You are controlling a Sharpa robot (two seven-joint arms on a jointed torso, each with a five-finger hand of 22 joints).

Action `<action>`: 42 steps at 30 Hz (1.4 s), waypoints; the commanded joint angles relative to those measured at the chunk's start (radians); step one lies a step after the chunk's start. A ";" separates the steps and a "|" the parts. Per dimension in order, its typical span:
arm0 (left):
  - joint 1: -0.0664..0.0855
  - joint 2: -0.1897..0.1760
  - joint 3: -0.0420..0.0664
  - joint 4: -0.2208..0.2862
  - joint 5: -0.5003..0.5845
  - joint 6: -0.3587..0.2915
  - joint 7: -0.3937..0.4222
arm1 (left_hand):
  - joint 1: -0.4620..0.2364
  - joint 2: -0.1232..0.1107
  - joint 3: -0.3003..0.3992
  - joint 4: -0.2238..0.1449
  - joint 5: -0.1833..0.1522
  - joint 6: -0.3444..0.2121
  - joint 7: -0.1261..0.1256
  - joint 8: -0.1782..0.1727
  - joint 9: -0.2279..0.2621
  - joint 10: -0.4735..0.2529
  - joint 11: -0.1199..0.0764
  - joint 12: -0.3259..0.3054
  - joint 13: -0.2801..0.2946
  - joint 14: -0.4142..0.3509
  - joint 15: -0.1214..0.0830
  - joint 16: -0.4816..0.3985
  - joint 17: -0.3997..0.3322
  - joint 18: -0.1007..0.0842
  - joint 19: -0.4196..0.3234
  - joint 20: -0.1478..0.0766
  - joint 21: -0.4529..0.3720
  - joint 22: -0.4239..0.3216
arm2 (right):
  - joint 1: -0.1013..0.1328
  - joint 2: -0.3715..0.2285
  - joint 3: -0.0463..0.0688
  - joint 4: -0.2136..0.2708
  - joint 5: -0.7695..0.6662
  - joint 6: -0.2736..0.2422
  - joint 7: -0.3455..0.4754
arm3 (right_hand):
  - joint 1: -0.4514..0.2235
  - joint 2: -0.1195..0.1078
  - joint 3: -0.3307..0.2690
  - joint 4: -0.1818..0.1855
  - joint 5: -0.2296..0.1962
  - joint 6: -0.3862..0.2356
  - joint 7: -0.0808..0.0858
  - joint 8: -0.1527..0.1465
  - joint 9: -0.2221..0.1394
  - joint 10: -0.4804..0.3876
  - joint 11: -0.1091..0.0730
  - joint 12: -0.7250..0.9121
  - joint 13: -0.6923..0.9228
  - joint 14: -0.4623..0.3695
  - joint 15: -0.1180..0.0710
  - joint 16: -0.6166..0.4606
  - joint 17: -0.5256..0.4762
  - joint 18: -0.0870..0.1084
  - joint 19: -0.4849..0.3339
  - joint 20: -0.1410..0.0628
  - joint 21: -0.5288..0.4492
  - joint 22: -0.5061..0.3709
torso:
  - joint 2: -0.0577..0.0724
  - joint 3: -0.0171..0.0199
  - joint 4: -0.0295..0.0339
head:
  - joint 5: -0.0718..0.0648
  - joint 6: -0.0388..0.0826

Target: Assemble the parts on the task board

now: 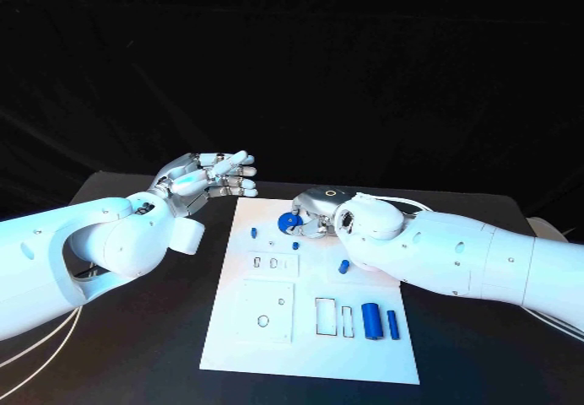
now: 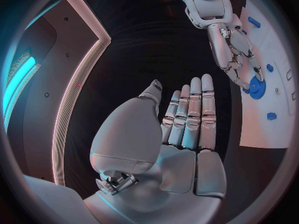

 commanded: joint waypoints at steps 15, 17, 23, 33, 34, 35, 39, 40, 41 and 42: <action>0.001 0.000 0.000 -0.009 -0.003 0.009 0.003 | 0.002 0.011 0.000 -0.002 -0.003 0.002 0.003 -0.003 -0.001 0.003 0.005 -0.005 -0.001 -0.007 0.000 -0.005 0.001 0.002 -0.008 0.003 -0.005 -0.001 | 0.006 -0.159 0.008 0.128 0.107 -0.229 0.105 | 0.052 -0.022 0.023 -0.030 0.002 0.033 0.000 -0.037 -0.011 0.086 0.005 0.004 0.241 0.102 0.002 0.002 0.254 -0.009 -0.004 0.003 -0.007 0.000 | -0.004 0.0012 -0.0036 | -0.012 0.013; 0.001 0.000 0.000 -0.010 -0.003 0.010 0.003 | 0.002 0.011 0.000 -0.002 -0.003 0.002 0.003 -0.003 -0.001 0.003 0.005 -0.005 -0.001 -0.007 0.000 -0.005 0.001 0.002 -0.008 0.003 -0.005 -0.001 | 0.009 -0.189 0.010 0.152 0.142 -0.221 0.125 | 0.058 -0.025 0.024 -0.035 -0.002 0.039 -0.001 -0.039 -0.012 0.087 0.004 0.004 0.241 0.102 0.001 0.002 0.253 -0.009 -0.004 0.002 -0.008 -0.001 | -0.006 0.0017 -0.0050 | -0.015 0.013; 0.001 0.007 -0.001 -0.017 -0.003 0.014 0.001 | 0.004 0.011 0.000 -0.003 -0.003 0.003 0.003 -0.004 -0.001 0.004 0.004 -0.006 -0.002 -0.007 0.000 -0.006 0.002 0.003 -0.007 0.003 -0.005 -0.001 | 0.023 -0.332 0.014 0.219 0.340 -0.124 0.228 | 0.136 -0.032 0.047 -0.087 -0.042 0.094 -0.014 -0.045 -0.012 0.076 -0.007 -0.008 0.229 0.097 -0.010 -0.006 0.234 -0.002 -0.023 -0.007 -0.034 -0.025 | -0.016 0.0043 -0.0137 | -0.026 0.014; 0.001 0.018 -0.005 -0.031 -0.003 0.039 0.009 | 0.005 -0.002 -0.011 -0.007 -0.003 0.005 0.001 -0.007 -0.001 0.007 0.004 -0.008 -0.002 -0.009 0.000 -0.010 0.004 0.002 -0.009 0.003 -0.006 -0.003 | -0.006 -0.502 0.014 0.201 0.409 -0.047 0.307 | 0.209 -0.066 0.042 -0.143 -0.115 0.107 -0.029 -0.085 -0.025 0.064 -0.020 -0.021 0.216 0.097 -0.018 -0.007 0.232 -0.001 -0.026 -0.014 -0.043 -0.027 | -0.034 0.0116 -0.0332 | -0.050 0.004; 0.001 0.018 -0.006 -0.032 -0.003 0.039 0.010 | 0.006 -0.002 -0.011 -0.008 -0.003 0.006 0.001 -0.007 -0.001 0.008 0.003 -0.008 -0.002 -0.009 0.000 -0.010 0.004 0.002 -0.009 0.003 -0.006 -0.003 | -0.010 -0.510 0.014 0.199 0.409 -0.053 0.307 | 0.208 -0.066 0.040 -0.143 -0.119 0.106 -0.029 -0.087 -0.026 0.065 -0.021 -0.020 0.216 0.097 -0.018 -0.007 0.233 -0.002 -0.025 -0.014 -0.043 -0.026 | -0.035 0.0125 -0.0341 | -0.053 0.003; 0.001 0.018 -0.006 -0.034 -0.003 0.039 0.010 | 0.008 -0.001 -0.011 -0.010 -0.003 0.007 0.000 -0.007 -0.001 0.009 0.003 -0.008 -0.002 -0.009 0.000 -0.011 0.005 0.003 -0.009 0.003 -0.006 -0.003 | -0.015 -0.518 0.014 0.197 0.409 -0.058 0.308 | 0.208 -0.066 0.038 -0.143 -0.123 0.105 -0.029 -0.090 -0.027 0.066 -0.021 -0.019 0.218 0.098 -0.018 -0.006 0.235 -0.002 -0.024 -0.015 -0.041 -0.024 | -0.036 0.0135 -0.0354 | -0.053 0.002; 0.001 0.017 -0.009 -0.039 -0.003 0.040 0.012 | 0.010 0.000 -0.010 -0.011 -0.003 0.008 0.000 -0.007 -0.001 0.010 0.002 -0.008 -0.001 -0.009 0.000 -0.011 0.005 0.003 -0.010 0.003 -0.006 -0.003 | -0.032 -0.529 0.014 0.178 0.404 -0.074 0.309 | 0.207 -0.070 0.031 -0.142 -0.127 0.101 -0.030 -0.097 -0.029 0.068 -0.022 -0.016 0.220 0.099 -0.018 -0.003 0.241 -0.004 -0.020 -0.015 -0.037 -0.018 | -0.038 0.0171 -0.0379 | -0.057 0.002; 0.001 0.017 -0.009 -0.040 -0.003 0.040 0.012 | 0.010 0.000 -0.010 -0.011 -0.003 0.008 0.000 -0.007 -0.001 0.010 0.002 -0.008 -0.001 -0.009 0.000 -0.011 0.005 0.003 -0.010 0.003 -0.006 -0.003 | -0.036 -0.529 0.014 0.174 0.403 -0.076 0.309 | 0.207 -0.070 0.031 -0.142 -0.127 0.101 -0.030 -0.097 -0.029 0.069 -0.022 -0.016 0.221 0.099 -0.018 -0.003 0.242 -0.004 -0.020 -0.015 -0.037 -0.017 | -0.038 0.0178 -0.0380 | -0.057 0.002; 0.000 0.017 -0.010 -0.041 -0.003 0.040 0.012 | 0.010 0.000 -0.010 -0.011 -0.003 0.008 0.000 -0.007 -0.001 0.010 0.002 -0.008 -0.001 -0.009 0.000 -0.011 0.005 0.003 -0.010 0.003 -0.006 -0.003 | -0.040 -0.527 0.014 0.169 0.401 -0.080 0.309 | 0.207 -0.070 0.030 -0.142 -0.127 0.101 -0.030 -0.098 -0.029 0.069 -0.022 -0.016 0.221 0.099 -0.018 -0.003 0.242 -0.004 -0.020 -0.015 -0.036 -0.017 | -0.038 0.0184 -0.0381 | -0.055 0.000; 0.000 0.017 -0.010 -0.042 -0.003 0.040 0.012 | 0.012 0.000 -0.010 -0.012 -0.003 0.009 0.000 -0.007 0.000 0.011 0.002 -0.008 -0.001 -0.009 -0.001 -0.012 0.006 0.003 -0.009 0.003 -0.006 -0.003 | -0.044 -0.524 0.014 0.165 0.400 -0.083 0.309 | 0.207 -0.071 0.029 -0.143 -0.128 0.100 -0.030 -0.099 -0.029 0.070 -0.022 -0.015 0.222 0.100 -0.019 -0.003 0.243 -0.004 -0.019 -0.016 -0.035 -0.016 | -0.038 0.0191 -0.0382 | -0.055 0.000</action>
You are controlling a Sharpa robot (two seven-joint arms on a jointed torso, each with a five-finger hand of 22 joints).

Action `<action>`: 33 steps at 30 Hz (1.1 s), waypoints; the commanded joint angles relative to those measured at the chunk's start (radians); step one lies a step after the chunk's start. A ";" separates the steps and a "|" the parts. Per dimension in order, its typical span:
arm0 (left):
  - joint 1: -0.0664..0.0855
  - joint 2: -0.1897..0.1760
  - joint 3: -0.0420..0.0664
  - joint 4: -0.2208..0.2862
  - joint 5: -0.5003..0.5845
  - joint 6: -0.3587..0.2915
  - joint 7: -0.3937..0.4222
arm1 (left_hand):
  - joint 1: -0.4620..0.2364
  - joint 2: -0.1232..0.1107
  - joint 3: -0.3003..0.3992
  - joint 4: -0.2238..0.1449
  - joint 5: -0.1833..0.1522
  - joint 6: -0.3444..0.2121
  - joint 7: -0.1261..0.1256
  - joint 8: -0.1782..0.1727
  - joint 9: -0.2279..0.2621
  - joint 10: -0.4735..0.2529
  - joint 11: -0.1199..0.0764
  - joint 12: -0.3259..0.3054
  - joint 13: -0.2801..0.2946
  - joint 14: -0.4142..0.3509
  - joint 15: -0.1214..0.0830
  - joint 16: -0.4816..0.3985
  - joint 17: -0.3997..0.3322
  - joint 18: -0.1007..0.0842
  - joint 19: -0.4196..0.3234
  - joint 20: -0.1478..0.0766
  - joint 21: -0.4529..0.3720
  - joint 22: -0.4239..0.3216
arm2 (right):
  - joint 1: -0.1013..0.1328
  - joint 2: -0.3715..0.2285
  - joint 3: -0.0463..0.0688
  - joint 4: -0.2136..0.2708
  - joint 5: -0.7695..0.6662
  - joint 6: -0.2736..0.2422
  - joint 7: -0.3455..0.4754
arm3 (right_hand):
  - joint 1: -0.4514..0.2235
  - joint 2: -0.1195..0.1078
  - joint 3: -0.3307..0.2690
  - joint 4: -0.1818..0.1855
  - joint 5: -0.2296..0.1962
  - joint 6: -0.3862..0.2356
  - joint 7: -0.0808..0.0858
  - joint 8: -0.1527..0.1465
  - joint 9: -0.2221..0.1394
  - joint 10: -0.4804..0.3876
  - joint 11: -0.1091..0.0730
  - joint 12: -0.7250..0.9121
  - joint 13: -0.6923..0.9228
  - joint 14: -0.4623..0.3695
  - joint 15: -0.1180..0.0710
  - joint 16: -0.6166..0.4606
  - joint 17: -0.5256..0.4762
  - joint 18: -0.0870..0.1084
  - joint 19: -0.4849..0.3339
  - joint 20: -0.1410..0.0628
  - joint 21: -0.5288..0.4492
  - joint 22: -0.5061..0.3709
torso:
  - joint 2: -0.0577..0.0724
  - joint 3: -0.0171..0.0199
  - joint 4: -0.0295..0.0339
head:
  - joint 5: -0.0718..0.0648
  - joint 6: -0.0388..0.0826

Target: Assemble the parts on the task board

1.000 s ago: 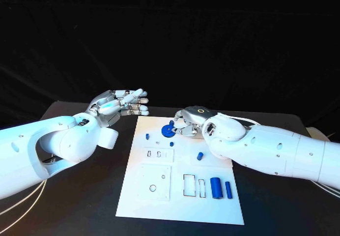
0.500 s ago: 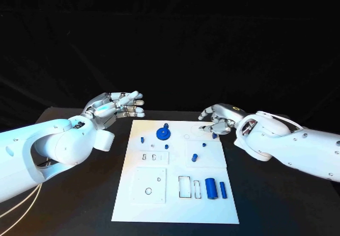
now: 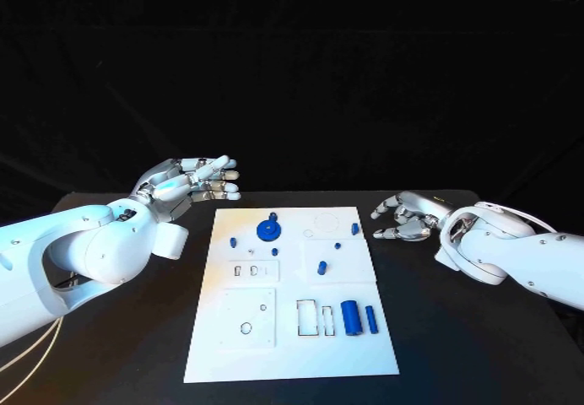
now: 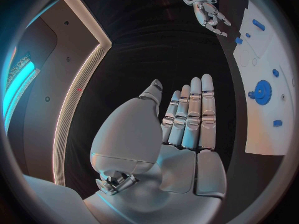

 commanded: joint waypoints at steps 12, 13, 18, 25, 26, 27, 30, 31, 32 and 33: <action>0.000 0.001 -0.002 -0.010 -0.003 0.025 0.013 | 0.008 -0.004 -0.002 -0.003 -0.003 0.009 0.000 -0.007 -0.001 0.007 -0.002 -0.002 -0.001 -0.009 -0.001 -0.004 0.002 0.003 -0.006 0.000 -0.006 -0.002 | -0.025 0.078 0.001 -0.077 -0.030 -0.049 -0.004 | 0.011 0.000 -0.010 0.001 -0.006 0.001 0.001 -0.013 -0.002 0.083 -0.005 0.013 0.237 0.105 -0.005 0.008 0.259 -0.009 0.018 -0.003 0.019 0.022 | 0.005 0.0090 0.0028 | -0.004 -0.003; 0.000 0.001 -0.002 -0.010 -0.003 0.025 0.012 | 0.008 -0.004 -0.002 -0.003 -0.003 0.009 0.000 -0.007 -0.001 0.007 -0.002 -0.002 -0.001 -0.009 -0.001 -0.004 0.002 0.003 -0.006 0.000 -0.006 -0.002 | -0.025 0.082 0.001 -0.082 -0.030 -0.051 -0.007 | 0.011 0.002 -0.010 0.002 -0.005 0.002 0.001 -0.013 -0.002 0.084 -0.005 0.014 0.238 0.105 -0.005 0.009 0.261 -0.009 0.020 -0.003 0.021 0.024 | 0.005 0.0092 0.0027 | -0.005 -0.003; 0.000 0.001 -0.002 -0.011 -0.003 0.024 0.011 | 0.008 -0.004 -0.002 -0.003 -0.003 0.009 0.000 -0.007 -0.001 0.007 -0.002 -0.002 -0.001 -0.009 -0.001 -0.004 0.002 0.003 -0.006 0.000 -0.006 -0.002 | -0.025 0.102 0.001 -0.104 -0.030 -0.060 -0.016 | 0.009 0.010 -0.012 0.006 0.000 0.009 0.003 -0.015 -0.002 0.087 -0.003 0.018 0.242 0.106 -0.003 0.010 0.263 -0.011 0.025 -0.002 0.027 0.031 | 0.004 0.0090 0.0018 | -0.006 -0.001; 0.000 0.001 -0.002 -0.011 -0.003 0.024 0.011 | 0.009 -0.003 -0.002 -0.004 -0.003 0.009 0.000 -0.007 -0.001 0.008 -0.002 -0.002 -0.001 -0.009 -0.001 -0.004 0.002 0.003 -0.006 -0.001 -0.006 -0.002 | -0.026 0.134 0.001 -0.132 -0.029 -0.055 -0.016 | 0.009 0.017 -0.012 0.009 0.007 0.014 0.005 -0.017 -0.002 0.088 -0.001 0.019 0.244 0.106 -0.002 0.010 0.263 -0.011 0.026 -0.001 0.027 0.032 | 0.007 0.0116 0.0025 | -0.002 -0.006; 0.000 0.001 -0.002 -0.011 -0.003 0.024 0.011 | 0.010 -0.003 -0.001 -0.005 -0.003 0.010 0.000 -0.007 -0.001 0.009 -0.002 -0.002 -0.001 -0.008 -0.001 -0.005 0.002 0.003 -0.006 -0.001 -0.006 -0.002 | -0.027 0.137 0.001 -0.134 -0.029 -0.054 -0.016 | 0.009 0.017 -0.012 0.009 0.007 0.014 0.005 -0.017 -0.002 0.088 -0.001 0.019 0.244 0.106 -0.002 0.010 0.263 -0.011 0.026 -0.001 0.027 0.032 | 0.006 0.0114 0.0027 | -0.003 -0.007; 0.000 0.001 -0.002 -0.011 -0.003 0.024 0.010 | 0.011 -0.002 -0.001 -0.005 -0.003 0.010 0.000 -0.007 -0.001 0.009 -0.002 -0.002 -0.001 -0.008 -0.001 -0.005 0.002 0.003 -0.006 -0.001 -0.006 -0.002 | -0.028 0.141 0.001 -0.137 -0.029 -0.053 -0.015 | 0.009 0.017 -0.012 0.009 0.007 0.014 0.005 -0.017 -0.002 0.088 -0.001 0.019 0.244 0.106 -0.002 0.010 0.263 -0.011 0.026 -0.001 0.027 0.032 | 0.007 0.0115 0.0031 | -0.003 -0.007; 0.000 0.001 -0.002 -0.010 -0.003 0.024 0.010 | 0.011 -0.002 -0.001 -0.005 -0.003 0.010 0.000 -0.007 -0.001 0.009 -0.002 -0.002 -0.001 -0.008 -0.001 -0.005 0.002 0.003 -0.006 -0.001 -0.006 -0.002 | -0.032 0.151 0.001 -0.145 -0.029 -0.047 -0.017 | 0.011 0.019 -0.012 0.008 0.010 0.016 0.005 -0.018 -0.002 0.089 -0.001 0.019 0.244 0.106 -0.002 0.010 0.263 -0.011 0.025 -0.001 0.026 0.031 | 0.006 0.0102 0.0035 | 0.007 -0.009; 0.000 0.001 -0.002 -0.010 -0.003 0.023 0.010 | 0.011 -0.002 -0.001 -0.005 -0.003 0.010 0.000 -0.007 -0.001 0.009 -0.002 -0.002 -0.001 -0.008 -0.001 -0.005 0.002 0.003 -0.006 -0.001 -0.006 -0.002 | -0.033 0.152 0.001 -0.146 -0.029 -0.045 -0.017 | 0.011 0.019 -0.012 0.008 0.010 0.016 0.005 -0.018 -0.002 0.089 -0.001 0.020 0.244 0.106 -0.002 0.010 0.263 -0.011 0.025 -0.001 0.026 0.031 | 0.007 0.0103 0.0041 | 0.006 -0.011; 0.000 0.001 -0.002 -0.011 -0.003 0.023 0.010 | 0.011 -0.002 -0.001 -0.005 -0.003 0.010 0.000 -0.007 -0.001 0.009 -0.002 -0.002 -0.001 -0.008 -0.001 -0.005 0.002 0.003 -0.006 -0.001 -0.006 -0.002 | -0.034 0.154 0.001 -0.147 -0.029 -0.044 -0.018 | 0.011 0.020 -0.011 0.008 0.011 0.017 0.005 -0.018 -0.002 0.089 -0.001 0.020 0.244 0.106 -0.002 0.010 0.263 -0.011 0.025 -0.001 0.026 0.031 | 0.006 0.0102 0.0040 | 0.005 -0.013; 0.000 0.001 -0.002 -0.011 -0.003 0.023 0.010 | 0.011 -0.002 -0.001 -0.005 -0.003 0.010 0.000 -0.007 -0.001 0.009 -0.002 -0.002 -0.001 -0.008 -0.001 -0.005 0.002 0.003 -0.006 -0.001 -0.006 -0.002 | -0.034 0.155 0.001 -0.148 -0.029 -0.043 -0.018 | 0.012 0.020 -0.011 0.008 0.011 0.018 0.005 -0.018 -0.002 0.089 -0.001 0.020 0.244 0.106 -0.002 0.010 0.263 -0.011 0.025 -0.001 0.026 0.031 | 0.007 0.0100 0.0038 | 0.004 -0.015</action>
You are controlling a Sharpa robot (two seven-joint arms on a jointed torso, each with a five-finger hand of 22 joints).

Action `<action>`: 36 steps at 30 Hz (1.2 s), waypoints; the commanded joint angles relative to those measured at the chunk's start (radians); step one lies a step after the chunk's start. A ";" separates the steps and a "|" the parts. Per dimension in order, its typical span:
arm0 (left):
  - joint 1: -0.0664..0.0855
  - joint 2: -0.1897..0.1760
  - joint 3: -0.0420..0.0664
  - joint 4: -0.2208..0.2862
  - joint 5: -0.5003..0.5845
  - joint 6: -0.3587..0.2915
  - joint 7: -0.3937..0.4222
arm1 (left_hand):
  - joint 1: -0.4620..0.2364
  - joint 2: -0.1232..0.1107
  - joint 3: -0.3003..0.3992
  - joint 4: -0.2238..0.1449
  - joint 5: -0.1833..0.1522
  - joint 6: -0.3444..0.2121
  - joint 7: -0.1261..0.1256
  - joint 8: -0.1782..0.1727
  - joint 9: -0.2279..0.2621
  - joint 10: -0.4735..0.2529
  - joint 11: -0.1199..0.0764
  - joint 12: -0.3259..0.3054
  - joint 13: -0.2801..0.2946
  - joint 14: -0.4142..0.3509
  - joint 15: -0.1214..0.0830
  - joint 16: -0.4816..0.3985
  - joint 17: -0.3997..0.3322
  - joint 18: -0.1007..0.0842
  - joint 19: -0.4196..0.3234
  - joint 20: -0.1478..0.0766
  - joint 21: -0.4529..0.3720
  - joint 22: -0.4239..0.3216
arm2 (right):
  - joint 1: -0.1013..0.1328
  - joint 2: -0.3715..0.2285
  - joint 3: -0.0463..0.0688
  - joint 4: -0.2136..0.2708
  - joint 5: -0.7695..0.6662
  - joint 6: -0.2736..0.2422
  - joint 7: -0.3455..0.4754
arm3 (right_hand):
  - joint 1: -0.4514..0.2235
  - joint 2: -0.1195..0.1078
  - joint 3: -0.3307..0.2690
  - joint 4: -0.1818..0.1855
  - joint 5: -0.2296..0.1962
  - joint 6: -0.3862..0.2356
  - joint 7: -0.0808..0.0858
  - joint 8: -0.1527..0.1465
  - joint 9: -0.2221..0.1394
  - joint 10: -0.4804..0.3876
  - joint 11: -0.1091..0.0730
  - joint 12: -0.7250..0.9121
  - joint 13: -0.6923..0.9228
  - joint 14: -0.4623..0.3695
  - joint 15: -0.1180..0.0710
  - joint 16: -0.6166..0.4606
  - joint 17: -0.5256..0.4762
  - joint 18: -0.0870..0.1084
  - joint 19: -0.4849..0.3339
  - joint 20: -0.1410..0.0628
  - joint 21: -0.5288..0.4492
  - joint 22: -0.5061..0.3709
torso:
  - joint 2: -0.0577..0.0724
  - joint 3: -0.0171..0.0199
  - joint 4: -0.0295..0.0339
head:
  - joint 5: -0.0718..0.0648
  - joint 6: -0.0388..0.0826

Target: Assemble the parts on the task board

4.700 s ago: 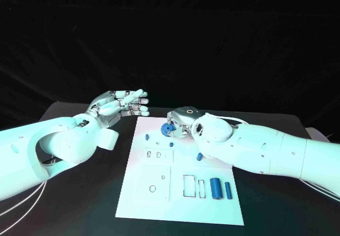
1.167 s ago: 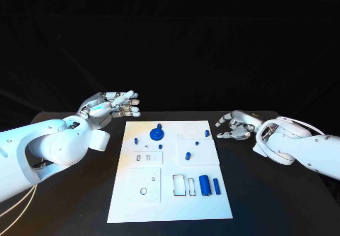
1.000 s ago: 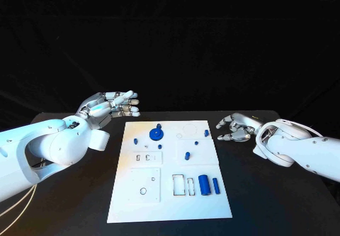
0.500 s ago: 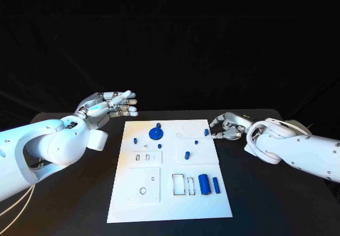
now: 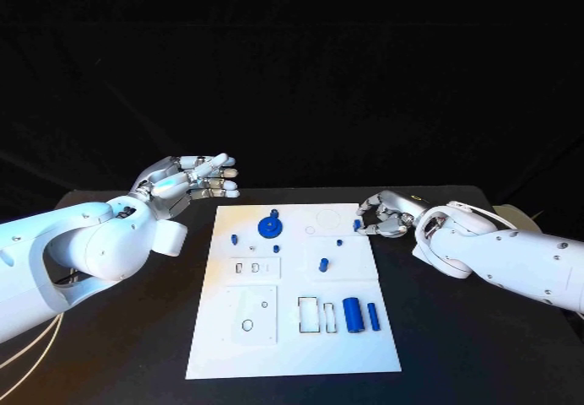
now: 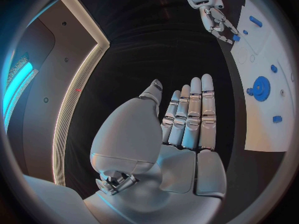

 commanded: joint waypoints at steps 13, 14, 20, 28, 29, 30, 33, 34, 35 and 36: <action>0.001 0.000 0.000 0.005 -0.003 0.018 0.007 | 0.011 -0.002 -0.001 -0.005 -0.003 0.007 0.003 -0.007 -0.001 0.006 0.002 -0.002 -0.001 -0.008 -0.001 -0.005 0.002 0.003 -0.006 -0.001 -0.006 -0.001 | -0.004 0.006 0.000 -0.003 -0.014 0.006 -0.009 | 0.012 0.022 0.005 -0.002 0.010 0.049 -0.001 -0.005 0.002 0.091 -0.002 0.006 0.247 0.106 -0.003 0.006 0.264 -0.010 0.007 0.002 0.001 0.010 | 0.000 0.0001 -0.0005 | 0.004 -0.014; 0.001 0.000 0.000 0.005 -0.003 0.018 0.007 | 0.011 -0.002 -0.001 -0.005 -0.003 0.007 0.003 -0.007 -0.001 0.006 0.002 -0.002 -0.001 -0.008 -0.001 -0.005 0.002 0.003 -0.006 -0.001 -0.006 -0.001 | -0.004 0.007 0.000 -0.003 -0.015 0.007 -0.009 | 0.012 0.024 0.006 -0.003 0.010 0.055 -0.001 -0.005 0.002 0.091 -0.002 0.007 0.247 0.106 -0.004 0.006 0.264 -0.011 0.007 0.002 0.001 0.011 | 0.000 0.0001 -0.0002 | 0.004 -0.014; 0.001 -0.001 0.000 0.006 -0.003 0.017 0.006 | 0.011 -0.002 -0.001 -0.005 -0.003 0.007 0.003 -0.007 -0.001 0.006 0.002 -0.002 -0.001 -0.008 -0.001 -0.005 0.002 0.003 -0.006 -0.001 -0.006 -0.001 | -0.005 0.012 0.000 -0.004 -0.019 0.014 -0.011 | 0.013 0.033 0.011 -0.003 0.009 0.088 -0.005 -0.007 0.003 0.094 -0.005 0.009 0.250 0.106 -0.007 0.006 0.264 -0.011 0.008 0.000 0.001 0.013 | 0.000 0.0008 -0.0009 | 0.002 -0.014; 0.001 -0.002 0.000 0.007 -0.003 0.017 0.005 | 0.011 -0.002 -0.001 -0.005 -0.003 0.007 0.003 -0.007 -0.001 0.006 0.002 -0.002 -0.001 -0.008 -0.001 -0.005 0.002 0.003 -0.006 -0.001 -0.006 -0.001 | -0.005 0.019 0.000 -0.007 -0.023 0.019 -0.013 | 0.010 0.030 0.009 -0.003 -0.003 0.092 -0.004 -0.014 0.000 0.093 -0.005 0.009 0.249 0.106 -0.008 0.006 0.264 -0.011 0.008 -0.001 0.001 0.014 | 0.000 0.0006 0.0001 | 0.004 -0.018; 0.001 -0.002 0.000 0.008 -0.003 0.017 0.005 | 0.011 -0.002 -0.001 -0.005 -0.003 0.007 0.003 -0.007 -0.001 0.006 0.002 -0.002 -0.001 -0.008 -0.001 -0.005 0.002 0.003 -0.006 -0.001 -0.006 -0.001 | -0.005 0.020 0.000 -0.008 -0.023 0.019 -0.013 | 0.009 0.030 0.009 -0.003 -0.004 0.092 -0.004 -0.016 0.000 0.093 -0.005 0.009 0.249 0.106 -0.008 0.006 0.264 -0.011 0.008 -0.001 0.000 0.014 | 0.000 0.0009 0.0002 | 0.004 -0.020; 0.001 -0.002 0.000 0.008 -0.003 0.017 0.005 | 0.011 -0.002 -0.001 -0.005 -0.003 0.007 0.003 -0.007 -0.001 0.006 0.002 -0.002 -0.001 -0.008 -0.001 -0.005 0.002 0.003 -0.006 -0.001 -0.006 -0.001 | -0.005 0.020 0.000 -0.008 -0.023 0.019 -0.013 | 0.009 0.029 0.009 -0.003 -0.006 0.092 -0.004 -0.017 0.000 0.092 -0.005 0.008 0.248 0.106 -0.008 0.006 0.264 -0.011 0.008 -0.001 0.000 0.014 | 0.000 0.0009 0.0002 | 0.004 -0.020; 0.001 -0.002 0.000 0.008 -0.003 0.017 0.005 | 0.012 -0.001 -0.001 -0.005 -0.003 0.007 0.004 -0.008 -0.001 0.006 0.002 -0.002 -0.001 -0.008 -0.001 -0.005 0.002 0.003 -0.006 -0.001 -0.006 -0.001 | -0.005 0.023 0.000 -0.009 -0.023 0.020 -0.013 | 0.009 0.029 0.009 -0.003 -0.006 0.092 -0.004 -0.017 0.000 0.092 -0.005 0.008 0.248 0.106 -0.008 0.006 0.264 -0.011 0.008 -0.001 0.000 0.014 | 0.000 0.0009 0.0001 | 0.005 -0.019; 0.001 -0.002 0.000 0.008 -0.003 0.017 0.005 | 0.012 -0.001 -0.001 -0.005 -0.003 0.007 0.004 -0.008 -0.001 0.006 0.002 -0.002 -0.001 -0.008 -0.001 -0.005 0.002 0.003 -0.006 -0.001 -0.006 -0.001 | -0.005 0.023 0.000 -0.010 -0.023 0.020 -0.013 | 0.009 0.029 0.009 -0.003 -0.006 0.092 -0.004 -0.017 0.000 0.092 -0.005 0.008 0.248 0.106 -0.008 0.006 0.264 -0.011 0.008 -0.001 0.000 0.014 | 0.000 0.0008 0.0002 | 0.005 -0.019; 0.001 -0.002 0.000 0.008 -0.003 0.017 0.004 | 0.012 -0.001 -0.001 -0.005 -0.003 0.007 0.004 -0.008 -0.001 0.006 0.002 -0.002 -0.001 -0.008 -0.001 -0.005 0.002 0.003 -0.006 -0.001 -0.006 -0.001 | -0.005 0.024 0.000 -0.010 -0.024 0.021 -0.013 | 0.009 0.029 0.009 -0.003 -0.006 0.092 -0.004 -0.017 0.000 0.092 -0.005 0.008 0.248 0.106 -0.008 0.006 0.264 -0.011 0.008 -0.001 0.000 0.014 | 0.000 0.0004 0.0000 | 0.005 -0.020; 0.001 -0.002 0.000 0.008 -0.003 0.017 0.004 | 0.012 -0.001 -0.001 -0.005 -0.003 0.007 0.004 -0.008 -0.001 0.006 0.002 -0.002 -0.001 -0.008 -0.001 -0.005 0.002 0.003 -0.006 -0.001 -0.006 -0.001 | -0.005 0.024 0.000 -0.011 -0.024 0.021 -0.013 | 0.009 0.030 0.009 -0.003 -0.006 0.092 -0.004 -0.018 -0.001 0.093 -0.005 0.008 0.249 0.106 -0.008 0.006 0.264 -0.011 0.008 -0.002 0.000 0.014 | 0.000 0.0006 0.0003 | 0.005 -0.020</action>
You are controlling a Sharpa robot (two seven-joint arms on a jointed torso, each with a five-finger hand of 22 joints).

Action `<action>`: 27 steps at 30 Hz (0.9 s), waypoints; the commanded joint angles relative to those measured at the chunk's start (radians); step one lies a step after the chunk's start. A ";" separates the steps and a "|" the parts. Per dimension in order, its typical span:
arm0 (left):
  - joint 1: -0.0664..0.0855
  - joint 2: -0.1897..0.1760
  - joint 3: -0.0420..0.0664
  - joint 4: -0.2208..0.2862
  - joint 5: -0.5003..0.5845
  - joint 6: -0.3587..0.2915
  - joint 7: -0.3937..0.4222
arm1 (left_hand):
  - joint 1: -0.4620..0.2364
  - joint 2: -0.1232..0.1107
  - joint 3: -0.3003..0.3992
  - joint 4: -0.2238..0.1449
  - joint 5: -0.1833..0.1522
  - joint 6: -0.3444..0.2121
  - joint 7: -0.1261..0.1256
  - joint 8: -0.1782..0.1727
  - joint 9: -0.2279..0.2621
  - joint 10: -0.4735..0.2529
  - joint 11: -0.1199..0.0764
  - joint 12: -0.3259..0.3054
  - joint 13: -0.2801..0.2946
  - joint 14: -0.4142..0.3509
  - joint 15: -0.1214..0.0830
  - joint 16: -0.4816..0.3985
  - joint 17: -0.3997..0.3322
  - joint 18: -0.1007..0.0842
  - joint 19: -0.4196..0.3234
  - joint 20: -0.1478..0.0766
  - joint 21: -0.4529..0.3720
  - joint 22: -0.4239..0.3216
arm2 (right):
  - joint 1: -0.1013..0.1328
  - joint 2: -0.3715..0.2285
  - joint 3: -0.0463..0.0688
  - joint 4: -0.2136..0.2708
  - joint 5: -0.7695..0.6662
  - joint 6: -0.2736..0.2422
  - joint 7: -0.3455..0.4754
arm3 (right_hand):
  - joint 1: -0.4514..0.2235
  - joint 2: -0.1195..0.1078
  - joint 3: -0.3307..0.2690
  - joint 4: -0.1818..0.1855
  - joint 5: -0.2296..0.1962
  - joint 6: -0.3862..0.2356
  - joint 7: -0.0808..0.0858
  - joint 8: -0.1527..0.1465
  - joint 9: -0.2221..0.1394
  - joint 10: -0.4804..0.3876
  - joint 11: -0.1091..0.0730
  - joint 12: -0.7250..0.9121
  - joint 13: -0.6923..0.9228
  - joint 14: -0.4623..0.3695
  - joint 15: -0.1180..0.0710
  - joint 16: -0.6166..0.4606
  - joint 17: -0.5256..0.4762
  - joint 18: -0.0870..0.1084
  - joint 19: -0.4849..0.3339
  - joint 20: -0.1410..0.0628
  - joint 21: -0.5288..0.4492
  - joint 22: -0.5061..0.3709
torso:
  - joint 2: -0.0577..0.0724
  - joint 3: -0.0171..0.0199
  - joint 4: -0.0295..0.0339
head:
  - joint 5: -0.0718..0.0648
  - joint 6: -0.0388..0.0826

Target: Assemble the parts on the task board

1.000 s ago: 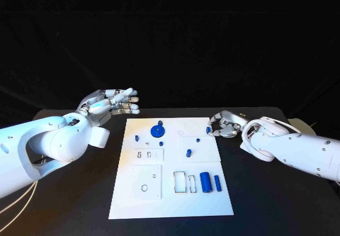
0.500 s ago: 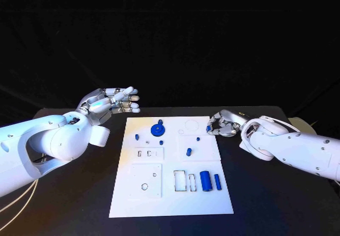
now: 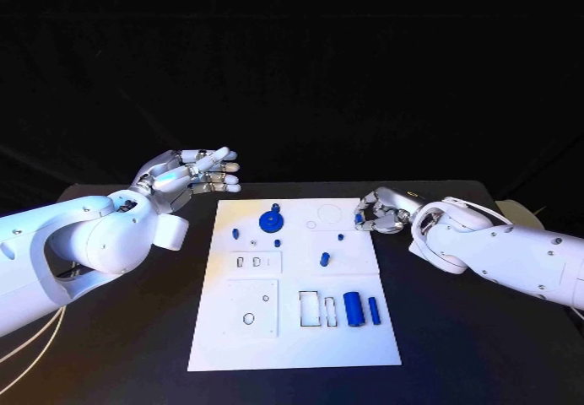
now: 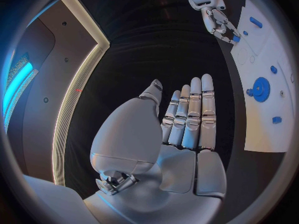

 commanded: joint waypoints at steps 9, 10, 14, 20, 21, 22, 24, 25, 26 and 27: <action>0.001 0.000 0.001 0.004 -0.003 0.017 0.005 | 0.012 -0.001 -0.002 -0.005 -0.003 0.004 0.000 -0.004 -0.001 0.006 0.002 -0.002 -0.001 -0.008 -0.001 -0.005 0.002 0.003 -0.006 -0.001 -0.006 -0.002 | 0.000 0.004 0.000 -0.006 -0.012 0.011 -0.007 | -0.002 0.025 0.014 0.003 -0.011 0.041 0.001 -0.010 -0.001 0.094 -0.004 0.006 0.250 0.106 -0.008 0.006 0.263 -0.010 0.008 -0.002 -0.001 0.015 | 0.000 -0.0001 -0.0003 | 0.001 -0.003; 0.001 0.000 0.001 0.004 -0.003 0.017 0.005 | 0.012 -0.001 -0.002 -0.005 -0.003 0.004 0.000 -0.004 -0.001 0.006 0.002 -0.002 -0.001 -0.008 -0.001 -0.005 0.002 0.003 -0.006 -0.001 -0.006 -0.002 | 0.000 0.005 0.000 -0.007 -0.012 0.010 -0.007 | 0.000 0.030 0.017 0.003 -0.012 0.050 0.001 -0.009 0.000 0.094 -0.004 0.006 0.251 0.106 -0.008 0.006 0.263 -0.010 0.007 -0.002 -0.001 0.015 | -0.001 -0.0004 0.0000 | -0.001 -0.003; 0.001 0.001 0.001 0.003 -0.003 0.016 0.006 | 0.012 -0.001 -0.002 -0.005 -0.003 0.004 0.000 -0.004 -0.001 0.006 0.002 -0.002 -0.001 -0.008 -0.001 -0.005 0.002 0.003 -0.006 -0.001 -0.006 -0.002 | 0.000 0.007 0.000 -0.011 -0.011 0.000 -0.004 | 0.009 0.050 0.029 0.001 -0.017 0.095 -0.011 0.004 0.007 0.096 -0.014 0.009 0.253 0.106 -0.013 0.006 0.263 -0.010 0.008 -0.005 -0.001 0.018 | -0.001 -0.0002 0.0002 | -0.001 -0.003; 0.001 0.001 0.001 0.003 -0.003 0.017 0.006 | 0.012 -0.001 -0.002 -0.005 -0.003 0.004 0.000 -0.004 -0.001 0.006 0.002 -0.002 -0.001 -0.008 -0.001 -0.005 0.002 0.003 -0.006 -0.001 -0.006 -0.002 | 0.000 0.008 0.000 -0.014 -0.010 -0.017 0.001 | 0.021 0.071 0.046 -0.006 -0.051 0.128 -0.026 0.013 0.014 0.101 -0.027 0.014 0.259 0.106 -0.023 0.006 0.263 -0.011 0.011 -0.013 0.001 0.023 | -0.001 0.0004 -0.0001 | 0.002 -0.003; 0.001 0.001 0.001 0.003 -0.003 0.017 0.006 | 0.012 -0.001 -0.002 -0.005 -0.003 0.004 0.000 -0.004 -0.001 0.006 0.002 -0.002 -0.001 -0.008 -0.001 -0.005 0.002 0.003 -0.006 -0.001 -0.006 -0.002 | 0.000 0.008 0.000 -0.014 -0.009 -0.020 0.001 | 0.021 0.072 0.046 -0.006 -0.052 0.129 -0.027 0.013 0.014 0.101 -0.027 0.014 0.259 0.106 -0.023 0.006 0.263 -0.011 0.011 -0.013 0.001 0.023 | -0.001 0.0001 -0.0002 | 0.003 -0.003; 0.001 0.001 0.001 0.003 -0.003 0.017 0.006 | 0.012 -0.001 -0.002 -0.005 -0.003 0.004 0.000 -0.004 -0.001 0.006 0.002 -0.002 -0.001 -0.008 -0.001 -0.005 0.002 0.003 -0.006 -0.001 -0.006 -0.002 | 0.000 0.008 0.000 -0.014 -0.009 -0.023 0.001 | 0.022 0.073 0.048 -0.006 -0.054 0.130 -0.027 0.013 0.015 0.102 -0.028 0.015 0.260 0.106 -0.024 0.006 0.263 -0.011 0.011 -0.014 0.002 0.024 | -0.001 0.0002 -0.0003 | 0.003 -0.003; 0.001 0.002 0.001 0.003 -0.003 0.017 0.006 | 0.012 -0.001 -0.002 -0.005 -0.003 0.004 0.000 -0.004 -0.001 0.006 0.002 -0.002 -0.001 -0.008 -0.001 -0.005 0.002 0.003 -0.006 -0.001 -0.006 -0.002 | 0.000 0.008 0.000 -0.013 -0.009 -0.032 0.001 | 0.022 0.074 0.048 -0.007 -0.054 0.131 -0.028 0.013 0.015 0.102 -0.028 0.015 0.260 0.106 -0.024 0.006 0.263 -0.011 0.011 -0.014 0.002 0.024 | 0.000 0.0002 -0.0003 | 0.003 -0.002; 0.001 0.002 0.001 0.003 -0.003 0.017 0.006 | 0.012 -0.001 -0.002 -0.005 -0.003 0.004 0.000 -0.004 -0.001 0.006 0.002 -0.002 -0.001 -0.008 -0.001 -0.005 0.002 0.003 -0.006 -0.001 -0.006 -0.002 | 0.000 0.008 0.000 -0.012 -0.009 -0.036 0.001 | 0.023 0.074 0.049 -0.007 -0.055 0.131 -0.028 0.013 0.015 0.102 -0.029 0.015 0.260 0.106 -0.024 0.006 0.263 -0.011 0.011 -0.014 0.002 0.024 | 0.000 0.0004 -0.0003 | 0.003 -0.002; 0.001 0.001 0.001 0.003 -0.003 0.017 0.006 | 0.012 -0.001 -0.002 -0.005 -0.003 0.004 0.000 -0.004 -0.001 0.006 0.002 -0.002 -0.001 -0.008 -0.001 -0.005 0.002 0.003 -0.006 -0.001 -0.006 -0.002 | 0.000 0.006 0.000 -0.009 -0.009 -0.040 0.000 | 0.023 0.075 0.049 -0.007 -0.055 0.131 -0.028 0.013 0.015 0.102 -0.029 0.015 0.260 0.106 -0.024 0.006 0.263 -0.012 0.012 -0.014 0.002 0.024 | -0.001 0.0005 -0.0004 | 0.004 -0.002; 0.001 0.001 0.001 0.003 -0.003 0.017 0.006 | 0.012 -0.001 -0.002 -0.005 -0.003 0.004 0.000 -0.004 -0.001 0.006 0.002 -0.002 -0.001 -0.008 -0.001 -0.005 0.002 0.003 -0.006 -0.001 -0.006 -0.002 | 0.000 0.004 0.000 -0.005 -0.009 -0.043 -0.002 | 0.023 0.075 0.050 -0.007 -0.054 0.132 -0.028 0.013 0.015 0.102 -0.029 0.015 0.260 0.106 -0.024 0.006 0.263 -0.012 0.012 -0.015 0.003 0.025 | 0.000 0.0004 -0.0005 | 0.005 -0.002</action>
